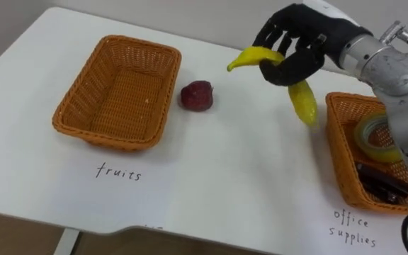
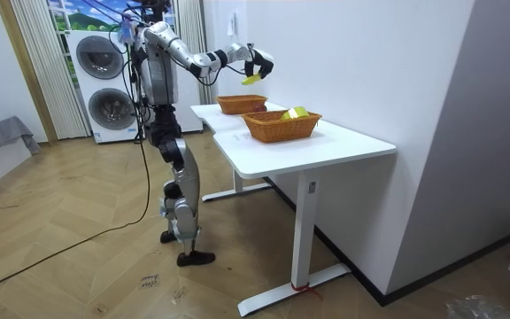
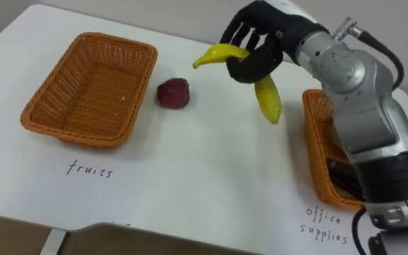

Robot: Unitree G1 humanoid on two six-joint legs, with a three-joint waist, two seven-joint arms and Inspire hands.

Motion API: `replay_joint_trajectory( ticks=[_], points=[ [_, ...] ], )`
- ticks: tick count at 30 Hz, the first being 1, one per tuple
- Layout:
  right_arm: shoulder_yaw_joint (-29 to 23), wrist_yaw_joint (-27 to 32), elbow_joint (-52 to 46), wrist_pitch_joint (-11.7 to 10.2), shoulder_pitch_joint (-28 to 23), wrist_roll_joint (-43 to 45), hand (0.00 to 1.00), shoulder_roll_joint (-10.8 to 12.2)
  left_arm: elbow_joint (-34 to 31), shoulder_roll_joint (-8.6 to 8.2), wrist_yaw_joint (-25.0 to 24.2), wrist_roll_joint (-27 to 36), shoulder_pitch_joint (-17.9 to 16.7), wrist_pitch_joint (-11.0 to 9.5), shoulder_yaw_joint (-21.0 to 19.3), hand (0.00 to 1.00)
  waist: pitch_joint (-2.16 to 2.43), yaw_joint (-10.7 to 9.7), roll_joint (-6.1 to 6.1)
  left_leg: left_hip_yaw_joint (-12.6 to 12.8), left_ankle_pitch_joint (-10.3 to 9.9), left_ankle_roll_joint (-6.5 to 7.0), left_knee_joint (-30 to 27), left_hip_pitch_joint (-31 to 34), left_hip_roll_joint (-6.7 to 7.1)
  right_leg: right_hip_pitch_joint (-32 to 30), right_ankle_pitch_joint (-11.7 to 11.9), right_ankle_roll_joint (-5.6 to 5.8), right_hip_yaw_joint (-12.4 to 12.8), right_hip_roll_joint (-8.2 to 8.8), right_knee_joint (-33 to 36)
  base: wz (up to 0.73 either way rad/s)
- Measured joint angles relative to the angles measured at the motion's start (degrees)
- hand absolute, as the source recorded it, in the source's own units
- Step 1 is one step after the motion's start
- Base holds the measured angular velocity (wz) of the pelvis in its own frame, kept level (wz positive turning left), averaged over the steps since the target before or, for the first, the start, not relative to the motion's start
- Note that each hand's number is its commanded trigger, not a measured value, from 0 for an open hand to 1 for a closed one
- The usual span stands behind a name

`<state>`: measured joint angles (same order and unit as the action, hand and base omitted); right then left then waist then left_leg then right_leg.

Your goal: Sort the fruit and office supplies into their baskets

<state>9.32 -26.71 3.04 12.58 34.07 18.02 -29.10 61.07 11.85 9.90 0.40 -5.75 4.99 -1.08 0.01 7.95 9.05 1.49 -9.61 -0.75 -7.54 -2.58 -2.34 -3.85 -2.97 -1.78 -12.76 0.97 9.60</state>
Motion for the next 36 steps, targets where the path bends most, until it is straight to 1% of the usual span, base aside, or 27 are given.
replay_joint_trajectory(
  ticks=[3, 4, 5, 7, 11, 13, 14, 19, 21, 22, 25, 29, 32, 36],
  points=[
    [-0.01, 0.37, -1.62, 0.14, 0.00, -0.22, 1.00, 0.00, -2.39, -0.12, 0.68, 0.03, -1.42, 0.20, -0.05, 0.00, 0.01, -0.12, 0.02, -0.25, -0.03, 0.05, 0.07, 0.00, 0.04, 0.09, -0.08, 0.12, -0.06, 0.02, -0.01, 0.03],
    [0.00, 0.45, -1.99, 0.14, 0.00, -0.27, 1.00, 0.01, -2.90, -0.11, 0.80, 0.01, -1.57, 0.62, -0.21, 0.00, 0.02, -0.14, 0.03, -0.51, -0.03, 0.06, 0.16, -0.04, 0.04, 0.24, -0.21, 0.21, 0.00, 0.03, -0.02, 0.11],
    [0.00, 0.58, -2.03, 0.16, 0.00, -0.51, 1.00, 0.01, -3.28, -0.13, 0.83, 0.01, -1.56, 0.98, -0.50, 0.00, 0.03, -0.13, 0.06, -0.76, -0.07, 0.05, 0.20, -0.08, 0.05, 0.39, -0.38, 0.23, -0.07, 0.02, -0.03, 0.11],
    [0.00, 0.89, -2.03, 0.34, 0.00, -1.41, 1.00, 0.01, -3.68, -0.17, 0.93, 0.01, -1.59, 1.03, -0.55, 0.00, 0.02, 0.07, 0.08, -0.95, -0.24, 0.02, 0.28, -0.06, 0.04, 0.50, -0.57, 0.28, -0.13, 0.00, -0.03, 0.06],
    [-0.02, 1.06, -3.66, 1.69, 0.01, -1.99, 1.00, 0.18, -3.90, -0.50, 1.19, -0.21, -1.61, 1.45, -1.10, 0.00, 0.03, 0.15, 0.13, -1.74, -0.38, 0.04, 0.25, 0.14, 0.16, 0.58, -0.91, 0.43, -0.57, 0.09, -0.08, 0.07],
    [-0.09, 1.06, -4.41, 1.72, 0.22, -2.34, 1.00, 0.19, -3.94, -0.72, 1.30, -1.14, -1.56, 1.52, -1.15, 0.00, 0.10, 0.20, 0.22, -1.91, -0.38, 0.04, 0.18, 0.11, 0.16, 0.59, -1.10, 0.43, -0.85, 0.14, -0.02, 0.08],
    [-0.24, 1.08, -4.43, 1.76, 0.40, -3.13, 1.00, 0.38, -3.94, -0.83, 1.34, -1.12, -1.44, 1.51, -1.10, 0.00, 0.07, 0.43, 0.33, -2.07, -0.37, 0.04, 0.19, 0.09, 0.14, 0.63, -1.19, 0.40, -1.45, 0.20, 0.07, 0.07],
    [-0.32, 1.76, -4.42, 1.76, 0.87, -6.07, 1.00, 0.92, -3.86, -1.12, 1.26, -1.10, -1.35, 1.52, -0.98, 0.00, -0.01, 0.73, 0.54, -2.57, -0.38, 0.04, 0.29, 0.04, 0.15, 0.86, -1.58, 0.58, -1.77, 0.31, 0.17, 0.06],
    [-0.31, 2.19, -4.43, 1.76, 0.90, -6.79, 1.00, 0.94, -3.82, -1.12, 1.21, -1.10, -1.24, 1.52, -0.98, 0.00, -0.23, 1.28, 0.65, -2.58, -0.39, 0.03, 0.34, 0.00, 0.14, 0.88, -1.61, 0.59, -1.79, 0.29, 0.16, 0.00],
    [-0.31, 2.35, -4.42, 1.79, 0.90, -6.85, 1.00, 1.13, -3.83, -1.12, 1.14, -1.08, -1.17, 1.52, -0.97, 0.00, -0.39, 1.63, 0.70, -2.57, -0.42, 0.01, 0.38, 0.00, 0.13, 0.88, -1.61, 0.59, -1.76, 0.27, 0.15, 0.00],
    [-0.21, 2.46, -4.43, 1.88, 0.89, -5.76, 1.00, 2.66, -3.85, -1.09, 0.89, -1.35, -1.24, 1.71, -1.10, 0.00, -0.58, 2.35, 0.86, -2.79, -0.50, -0.03, 0.44, 0.05, 0.11, 0.89, -1.63, 0.61, -1.85, 0.23, 0.13, 0.01],
    [-0.21, 2.31, -4.43, 2.49, 0.90, -3.81, 1.00, 4.45, -3.94, -1.04, -0.26, -2.49, -1.27, 2.33, -1.15, 0.00, -0.62, 3.51, 0.99, -3.55, -0.55, -0.03, 0.42, 0.20, 0.18, 1.09, -1.88, 0.72, -2.45, 0.34, 0.10, 0.09],
    [-0.21, 2.02, -4.40, 2.49, 0.90, -2.18, 1.00, 5.56, -4.22, -1.09, -0.91, -2.49, -1.29, 2.57, -1.15, 0.00, -0.70, 3.88, 0.90, -4.50, -0.55, -0.03, 0.38, 0.20, 0.25, 1.47, -2.03, 0.86, -2.84, 0.44, 0.07, 0.16],
    [0.01, 2.03, -3.95, 2.53, 0.90, -1.34, 1.00, 6.45, -4.52, -1.18, -1.56, -2.46, -1.25, 2.63, -1.16, 0.00, -0.75, 4.87, 0.86, -4.89, -0.55, -0.03, 0.42, 0.22, 0.25, 1.62, -2.16, 0.97, -2.91, 0.48, 0.10, 0.08]
  ],
)
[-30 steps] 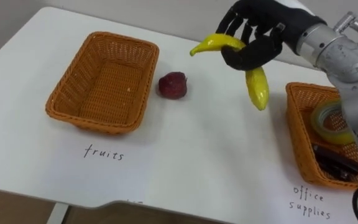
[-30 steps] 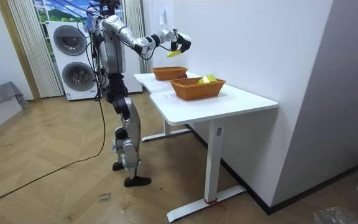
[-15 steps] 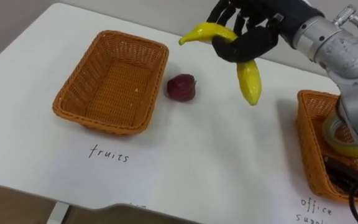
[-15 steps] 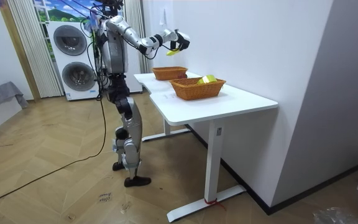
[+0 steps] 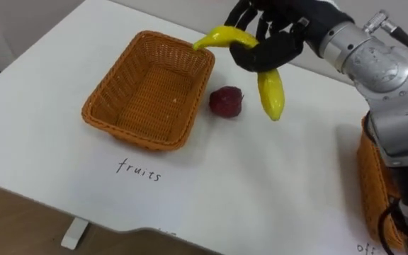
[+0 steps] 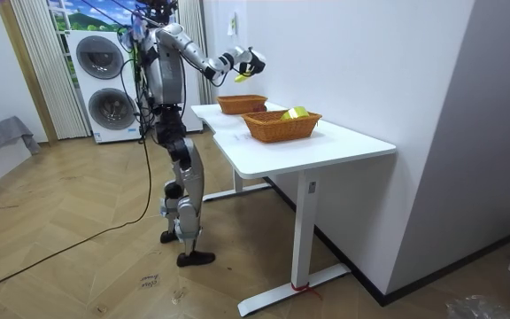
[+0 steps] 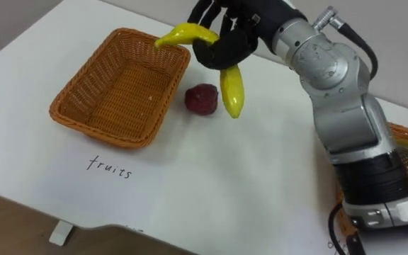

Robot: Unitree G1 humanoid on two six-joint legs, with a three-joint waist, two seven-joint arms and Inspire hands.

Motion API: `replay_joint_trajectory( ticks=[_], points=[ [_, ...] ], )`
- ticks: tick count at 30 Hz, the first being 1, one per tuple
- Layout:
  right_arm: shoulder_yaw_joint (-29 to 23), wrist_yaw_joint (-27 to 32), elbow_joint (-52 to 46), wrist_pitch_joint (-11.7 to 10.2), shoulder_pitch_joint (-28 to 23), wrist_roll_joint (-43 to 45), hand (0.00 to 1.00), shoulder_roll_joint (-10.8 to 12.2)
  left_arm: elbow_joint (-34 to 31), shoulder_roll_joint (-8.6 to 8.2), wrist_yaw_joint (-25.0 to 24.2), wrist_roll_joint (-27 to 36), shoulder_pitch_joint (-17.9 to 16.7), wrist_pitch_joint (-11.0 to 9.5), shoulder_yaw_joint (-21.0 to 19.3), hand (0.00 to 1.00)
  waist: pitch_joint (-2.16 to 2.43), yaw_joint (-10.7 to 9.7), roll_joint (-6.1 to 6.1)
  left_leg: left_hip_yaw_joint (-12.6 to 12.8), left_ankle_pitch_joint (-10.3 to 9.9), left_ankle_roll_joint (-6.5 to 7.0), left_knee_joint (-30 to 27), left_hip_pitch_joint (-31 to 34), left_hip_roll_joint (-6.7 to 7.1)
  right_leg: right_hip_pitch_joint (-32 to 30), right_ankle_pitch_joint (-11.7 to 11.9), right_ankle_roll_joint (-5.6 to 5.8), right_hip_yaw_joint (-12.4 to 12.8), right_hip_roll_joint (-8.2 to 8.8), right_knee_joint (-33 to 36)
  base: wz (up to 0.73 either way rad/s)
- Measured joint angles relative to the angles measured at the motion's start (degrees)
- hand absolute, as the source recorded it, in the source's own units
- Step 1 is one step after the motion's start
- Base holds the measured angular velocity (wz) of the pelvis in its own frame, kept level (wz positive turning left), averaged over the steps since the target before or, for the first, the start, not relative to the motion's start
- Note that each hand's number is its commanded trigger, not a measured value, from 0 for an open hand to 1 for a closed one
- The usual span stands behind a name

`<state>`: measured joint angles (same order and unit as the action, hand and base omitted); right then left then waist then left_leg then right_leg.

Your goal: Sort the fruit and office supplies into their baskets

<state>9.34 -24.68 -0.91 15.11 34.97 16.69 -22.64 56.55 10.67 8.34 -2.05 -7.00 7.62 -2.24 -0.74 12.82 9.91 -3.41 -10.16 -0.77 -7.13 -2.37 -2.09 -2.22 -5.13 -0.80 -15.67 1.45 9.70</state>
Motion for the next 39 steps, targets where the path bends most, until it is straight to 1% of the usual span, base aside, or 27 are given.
replay_joint_trajectory(
  ticks=[3, 7, 9, 11, 15, 16, 17, 18, 19, 20, 21, 22, 24, 26, 28, 31, 39],
  points=[
    [0.84, 0.00, 0.00, 0.00, 0.01, 0.85, 1.00, 0.33, -0.60, -0.13, 0.08, -0.30, -0.10, 0.32, 0.01, 0.00, -0.02, 0.66, 0.06, -0.07, 0.00, 0.00, 0.02, 0.05, 0.00, -0.01, -0.01, 0.01, -0.17, 0.00, -0.02, 0.00],
    [2.06, -0.03, 0.01, 0.67, 0.01, 1.90, 1.00, 0.33, -0.63, -0.14, 1.32, -0.25, -0.10, 0.42, 0.06, 0.00, -0.02, 1.80, 0.64, -0.07, 0.00, 0.00, 0.05, -0.01, -0.01, 0.03, -0.01, -0.01, -0.32, -0.01, -0.02, 0.00],
    [2.90, -0.03, 0.01, 0.75, 0.25, 1.88, 1.00, 0.33, -0.63, 0.00, 1.95, -0.26, -0.41, 0.42, 0.01, 0.00, -0.08, 1.91, 0.98, -0.23, 0.00, 0.00, 0.06, -0.01, -0.01, 0.11, -0.01, -0.01, -0.48, 0.01, -0.03, 0.05],
    [3.31, -0.03, 0.01, 0.83, 0.68, 1.87, 1.00, 0.33, -0.62, 0.40, 2.60, -0.30, -0.55, 0.43, 0.02, 0.00, -0.32, 1.89, 1.54, -0.78, 0.00, -0.01, 0.00, 0.07, -0.01, 0.31, -0.01, -0.01, -1.17, 0.06, -0.04, 0.11],
    [3.39, 0.27, 0.03, 0.81, 1.64, 1.08, 1.00, 0.39, -0.66, 0.63, 3.45, -0.91, -1.13, 0.51, 0.06, 0.00, -0.45, 2.01, 1.83, -1.55, -0.01, -0.03, -0.17, 0.20, -0.03, 0.60, -0.01, -0.01, -1.62, 0.07, -0.06, 0.10],
    [3.83, 0.59, 0.02, 0.84, 2.12, 1.25, 1.00, 0.75, -0.68, 0.65, 3.53, -0.89, -1.47, 0.59, 0.10, 0.00, -0.36, 2.29, 1.95, -1.54, -0.03, -0.05, -0.16, -0.09, -0.05, 0.87, -0.01, -0.01, -1.62, 0.02, -0.07, 0.00],
    [4.53, 0.85, -0.08, 0.84, 2.30, 1.55, 1.00, 1.01, -0.66, 0.68, 3.53, -0.90, -1.63, 0.76, 0.09, 0.00, -0.43, 2.52, 1.86, -1.55, -0.06, -0.07, -0.17, -0.36, -0.09, 1.17, -0.02, 0.00, -1.63, -0.01, -0.12, 0.00],
    [4.82, 0.84, -0.13, 0.84, 2.31, 1.65, 1.00, 1.04, -0.68, 0.72, 3.52, -0.91, -1.58, 0.79, 0.10, 0.00, -0.40, 2.78, 1.90, -1.56, -0.06, -0.08, -0.17, -0.41, -0.11, 1.21, -0.02, 0.00, -1.63, -0.02, -0.11, 0.00],
    [5.35, 0.82, -0.12, 0.90, 2.31, 1.66, 1.00, 1.25, -0.69, 0.73, 3.49, -0.91, -1.53, 0.80, 0.09, 0.00, -0.34, 3.44, 2.02, -1.56, -0.06, -0.08, -0.17, -0.42, -0.13, 1.22, -0.02, 0.01, -1.63, -0.03, -0.11, 0.00],
    [5.66, 0.81, -0.12, 1.14, 2.31, 1.67, 1.00, 2.09, -0.68, 0.72, 3.41, -0.90, -1.59, 0.85, 0.09, 0.00, -0.31, 3.92, 2.07, -1.59, -0.06, -0.08, -0.20, -0.48, -0.13, 1.31, -0.02, 0.01, -1.64, -0.03, -0.11, 0.00],
    [5.85, 0.79, -0.09, 1.15, 2.31, 1.74, 1.00, 2.45, -0.70, 0.73, 3.35, -1.00, -1.59, 0.96, 0.07, 0.00, -0.28, 4.19, 2.12, -1.60, -0.06, -0.08, -0.21, -0.53, -0.13, 1.35, -0.02, 0.00, -1.66, -0.02, -0.10, 0.00],
    [6.23, 0.77, -0.05, 1.19, 2.31, 1.93, 1.00, 3.01, -0.88, 0.73, 3.19, -1.28, -1.56, 1.25, 0.02, 0.00, -0.31, 4.81, 2.10, -1.65, -0.06, -0.08, -0.22, -0.61, -0.13, 1.44, -0.02, 0.00, -1.71, -0.01, -0.12, 0.07],
    [6.96, 0.76, -0.05, 1.21, 2.31, 1.91, 1.00, 3.36, -1.40, 0.78, 2.63, -1.44, -1.57, 1.54, -0.30, 0.00, -0.28, 5.15, 2.14, -2.11, -0.07, -0.09, -0.20, -0.65, -0.13, 1.73, -0.02, 0.01, -1.88, 0.04, -0.11, 0.12],
    [7.40, 0.74, 0.00, 1.31, 2.31, 1.94, 1.00, 4.20, -1.43, 0.85, 2.15, -1.44, -1.83, 1.98, -1.22, 0.00, -0.44, 6.08, 2.26, -2.46, -0.25, -0.20, -0.26, -0.80, -0.12, 2.10, -0.12, 0.12, -1.99, 0.01, -0.13, 0.07],
    [7.41, 0.73, 0.12, 1.31, 2.31, 1.93, 1.00, 4.38, -1.44, 0.87, 2.18, -1.41, -1.85, 2.14, -1.66, 0.00, -0.47, 6.50, 2.56, -2.83, -0.27, -0.23, -0.38, -0.79, -0.09, 2.34, -0.22, 0.22, -2.00, 0.02, -0.12, 0.10],
    [7.46, 0.77, 0.25, 1.31, 2.31, 1.87, 1.00, 4.47, -1.47, 0.89, 2.28, -1.39, -2.14, 2.29, -2.09, 0.00, -0.29, 7.11, 2.96, -3.24, -0.28, -0.26, -0.53, -0.79, -0.06, 2.69, -0.41, 0.36, -2.04, 0.04, -0.11, 0.09],
    [7.55, 1.38, 3.72, 1.22, 2.33, 1.74, 1.00, 4.60, -1.45, 0.95, 3.07, -1.38, -2.50, 2.31, -2.12, 0.00, -0.50, 8.71, 3.37, -3.42, -0.28, -0.26, -0.55, -0.69, 0.12, 2.71, -0.72, 0.28, -2.49, 0.23, -0.11, 0.00]
  ],
)
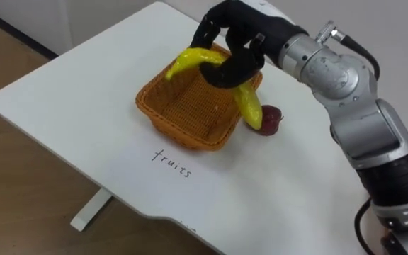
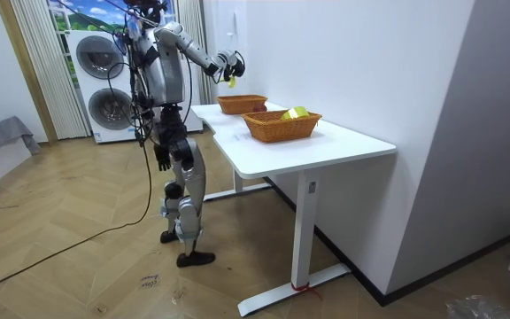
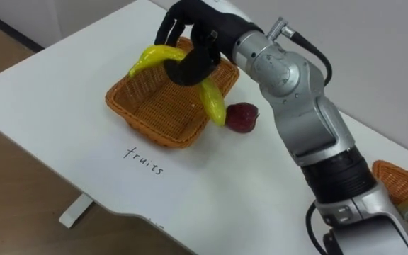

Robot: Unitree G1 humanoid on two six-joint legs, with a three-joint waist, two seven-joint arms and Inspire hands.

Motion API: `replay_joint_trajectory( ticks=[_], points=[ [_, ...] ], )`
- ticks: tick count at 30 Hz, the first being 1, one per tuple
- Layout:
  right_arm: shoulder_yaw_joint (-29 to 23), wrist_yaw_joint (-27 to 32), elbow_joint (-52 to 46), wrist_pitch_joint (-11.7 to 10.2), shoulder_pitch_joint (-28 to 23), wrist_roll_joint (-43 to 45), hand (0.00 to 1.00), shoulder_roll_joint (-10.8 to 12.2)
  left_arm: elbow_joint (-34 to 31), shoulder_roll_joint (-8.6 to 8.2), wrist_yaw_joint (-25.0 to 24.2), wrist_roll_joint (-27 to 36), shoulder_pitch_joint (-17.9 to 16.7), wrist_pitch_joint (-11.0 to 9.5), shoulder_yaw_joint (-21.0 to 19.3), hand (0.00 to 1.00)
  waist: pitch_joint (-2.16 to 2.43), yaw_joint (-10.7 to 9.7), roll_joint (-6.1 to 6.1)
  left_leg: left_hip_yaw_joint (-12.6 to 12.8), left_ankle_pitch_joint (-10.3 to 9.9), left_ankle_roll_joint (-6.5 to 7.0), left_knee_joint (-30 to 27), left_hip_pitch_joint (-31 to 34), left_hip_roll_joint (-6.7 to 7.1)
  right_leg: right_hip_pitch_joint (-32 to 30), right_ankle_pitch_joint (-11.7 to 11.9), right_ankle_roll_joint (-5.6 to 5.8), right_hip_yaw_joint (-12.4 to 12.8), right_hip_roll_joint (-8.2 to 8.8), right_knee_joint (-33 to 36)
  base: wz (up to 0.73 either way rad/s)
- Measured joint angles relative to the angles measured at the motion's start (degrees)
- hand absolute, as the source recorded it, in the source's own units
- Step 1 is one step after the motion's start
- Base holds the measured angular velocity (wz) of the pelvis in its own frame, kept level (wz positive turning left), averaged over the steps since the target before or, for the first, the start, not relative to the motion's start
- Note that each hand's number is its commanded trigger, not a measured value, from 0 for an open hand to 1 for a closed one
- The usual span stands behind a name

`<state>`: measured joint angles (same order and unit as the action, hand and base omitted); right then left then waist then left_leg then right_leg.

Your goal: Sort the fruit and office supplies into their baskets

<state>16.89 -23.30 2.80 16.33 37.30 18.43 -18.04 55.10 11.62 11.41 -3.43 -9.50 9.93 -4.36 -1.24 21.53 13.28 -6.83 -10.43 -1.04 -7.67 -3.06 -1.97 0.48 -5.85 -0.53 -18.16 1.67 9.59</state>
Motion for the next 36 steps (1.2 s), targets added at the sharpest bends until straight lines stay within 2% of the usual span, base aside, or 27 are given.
replay_joint_trajectory(
  ticks=[4, 12, 14, 16, 17, 18, 28, 36],
  points=[
    [0.06, 1.26, 4.05, 0.00, 0.94, -0.11, 1.00, 1.29, -0.02, 0.07, 0.34, 0.01, 0.11, 0.04, 0.06, 0.00, -0.01, 0.64, 0.01, 0.01, -0.02, -0.01, 0.01, 0.27, -0.01, -0.33, 0.00, 0.00, -0.38, 0.06, 0.00, -0.01],
    [3.23, 4.58, 7.71, -0.24, 3.27, -0.23, 1.00, 1.31, -0.01, 0.64, 0.35, -0.08, 0.00, 0.07, 0.06, 0.00, -0.04, 0.94, -0.02, -1.42, -0.01, -0.01, -0.06, 0.81, 0.00, -0.18, 0.00, 0.00, -2.47, 0.18, -0.09, 0.10],
    [3.66, 5.41, 7.71, -0.36, 3.28, -0.51, 0.78, 1.31, 0.02, 0.76, 0.35, -0.14, -0.18, 0.12, 0.02, 0.00, -0.04, 1.10, -0.03, -1.82, -0.01, 0.00, -0.08, 0.89, 0.02, -0.14, -0.01, 0.01, -2.56, 0.19, -0.09, 0.07],
    [4.26, 5.96, 7.71, -0.47, 3.28, -0.58, 0.25, 1.31, 0.01, 0.79, 0.35, -1.27, -0.24, 0.16, 0.01, 0.00, -0.05, 1.20, -0.04, -1.88, 0.00, 0.00, -0.14, 0.90, 0.02, -0.14, -0.06, 0.08, -2.68, 0.19, -0.11, 0.02],
    [4.59, 6.10, 7.73, -0.55, 3.28, -0.64, 0.06, 1.31, 0.01, 0.89, 0.35, -1.29, -0.24, 0.17, 0.04, 0.00, -0.05, 1.24, -0.04, -1.95, 0.00, 0.00, -0.14, 0.89, 0.02, -0.14, -0.09, 0.13, -2.81, 0.19, -0.11, 0.00],
    [4.77, 6.16, 7.76, -0.61, 3.28, -0.64, 0.00, 1.30, 0.05, 0.94, 0.35, -1.30, -0.27, 0.17, 0.06, 0.00, -0.05, 1.27, -0.04, -1.96, 0.00, 0.00, -0.15, 0.86, 0.02, -0.14, -0.10, 0.14, -2.89, 0.19, -0.10, 0.00],
    [6.24, 6.61, 8.36, -1.00, 3.28, -1.37, 0.00, 1.26, 0.16, 1.04, -0.59, -1.38, -1.17, 1.16, 0.07, 0.00, -0.37, 0.95, -0.47, -1.99, -0.09, -0.01, -0.03, 0.92, 0.04, -0.01, -0.14, 0.20, -2.98, 0.21, -0.18, 0.00],
    [6.24, 6.61, 8.35, -1.44, 3.28, -2.45, 0.00, 1.11, 0.08, 1.04, -0.80, -1.39, -1.26, 1.32, 0.11, 0.00, -0.34, 0.81, -0.46, -2.06, -0.09, -0.01, -0.12, 0.87, 0.23, 0.57, -0.14, 0.19, -3.02, 0.20, -1.08, 0.00]
  ],
)
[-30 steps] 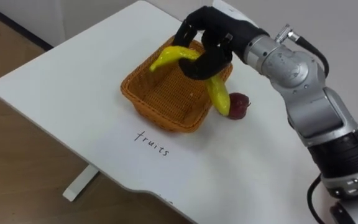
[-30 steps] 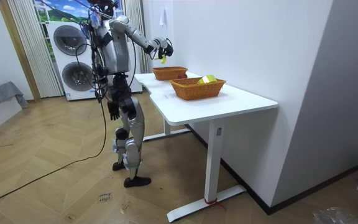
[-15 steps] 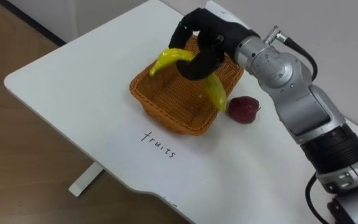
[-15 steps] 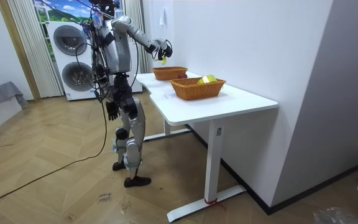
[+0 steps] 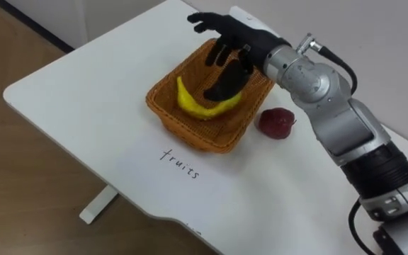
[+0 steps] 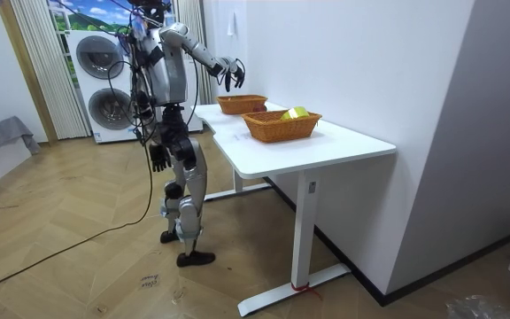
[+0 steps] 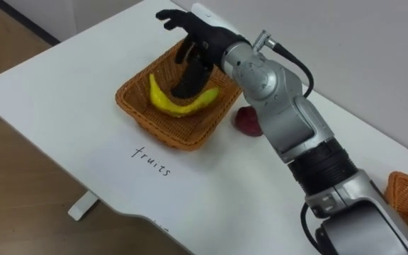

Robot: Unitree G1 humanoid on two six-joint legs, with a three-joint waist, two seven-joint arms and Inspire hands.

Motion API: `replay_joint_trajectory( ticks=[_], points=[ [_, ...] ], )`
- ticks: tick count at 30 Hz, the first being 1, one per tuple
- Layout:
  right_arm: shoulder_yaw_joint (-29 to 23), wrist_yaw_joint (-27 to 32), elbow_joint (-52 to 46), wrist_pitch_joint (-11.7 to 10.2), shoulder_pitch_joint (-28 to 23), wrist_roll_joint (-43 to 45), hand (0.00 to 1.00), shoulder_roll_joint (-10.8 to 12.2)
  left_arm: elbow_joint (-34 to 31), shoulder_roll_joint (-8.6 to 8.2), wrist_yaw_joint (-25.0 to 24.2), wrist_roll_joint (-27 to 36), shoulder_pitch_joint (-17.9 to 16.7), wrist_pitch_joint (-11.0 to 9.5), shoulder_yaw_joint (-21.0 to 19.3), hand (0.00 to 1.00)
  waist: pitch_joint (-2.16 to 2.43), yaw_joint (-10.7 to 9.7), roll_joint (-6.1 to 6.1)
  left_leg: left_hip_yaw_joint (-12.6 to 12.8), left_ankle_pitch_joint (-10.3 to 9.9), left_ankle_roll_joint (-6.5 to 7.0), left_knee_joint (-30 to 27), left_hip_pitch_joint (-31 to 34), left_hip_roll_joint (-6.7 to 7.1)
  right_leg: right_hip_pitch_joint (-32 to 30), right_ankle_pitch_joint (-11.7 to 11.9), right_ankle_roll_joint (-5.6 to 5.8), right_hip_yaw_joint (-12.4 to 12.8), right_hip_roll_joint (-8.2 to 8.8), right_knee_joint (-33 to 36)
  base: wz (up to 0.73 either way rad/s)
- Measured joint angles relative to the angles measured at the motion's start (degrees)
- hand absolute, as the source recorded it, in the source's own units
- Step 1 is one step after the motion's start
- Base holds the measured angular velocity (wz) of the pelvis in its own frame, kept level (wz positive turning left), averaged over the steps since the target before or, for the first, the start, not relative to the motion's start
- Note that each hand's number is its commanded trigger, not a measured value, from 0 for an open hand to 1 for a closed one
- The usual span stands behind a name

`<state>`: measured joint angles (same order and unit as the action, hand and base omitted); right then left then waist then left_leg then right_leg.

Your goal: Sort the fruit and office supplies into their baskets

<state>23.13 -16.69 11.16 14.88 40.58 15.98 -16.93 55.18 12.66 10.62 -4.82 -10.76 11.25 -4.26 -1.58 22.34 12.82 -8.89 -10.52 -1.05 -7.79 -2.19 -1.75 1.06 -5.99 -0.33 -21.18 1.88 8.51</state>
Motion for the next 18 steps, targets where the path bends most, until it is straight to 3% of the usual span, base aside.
replay_joint_trajectory(
  ticks=[12, 18],
  points=[
    [0.00, 0.01, 0.00, -0.10, 0.00, 0.05, 0.00, -0.38, 0.00, 0.06, -0.04, -0.51, -0.03, 0.00, 0.00, 0.00, 0.03, -0.33, -0.01, -0.02, 0.00, 0.00, -0.18, -0.02, 0.03, 0.09, 0.00, 0.00, -0.03, 0.03, 0.01, 0.00],
    [-0.25, 1.47, -0.39, -0.61, -0.01, -0.44, 0.00, -0.67, -0.12, 0.01, -0.09, -1.33, 0.21, 0.12, -0.11, 0.00, 0.19, -1.89, -0.33, 0.19, -0.04, 0.06, -0.93, 0.00, 0.14, 0.21, 0.01, 0.00, 0.24, 0.15, 0.09, -0.01]
  ],
)
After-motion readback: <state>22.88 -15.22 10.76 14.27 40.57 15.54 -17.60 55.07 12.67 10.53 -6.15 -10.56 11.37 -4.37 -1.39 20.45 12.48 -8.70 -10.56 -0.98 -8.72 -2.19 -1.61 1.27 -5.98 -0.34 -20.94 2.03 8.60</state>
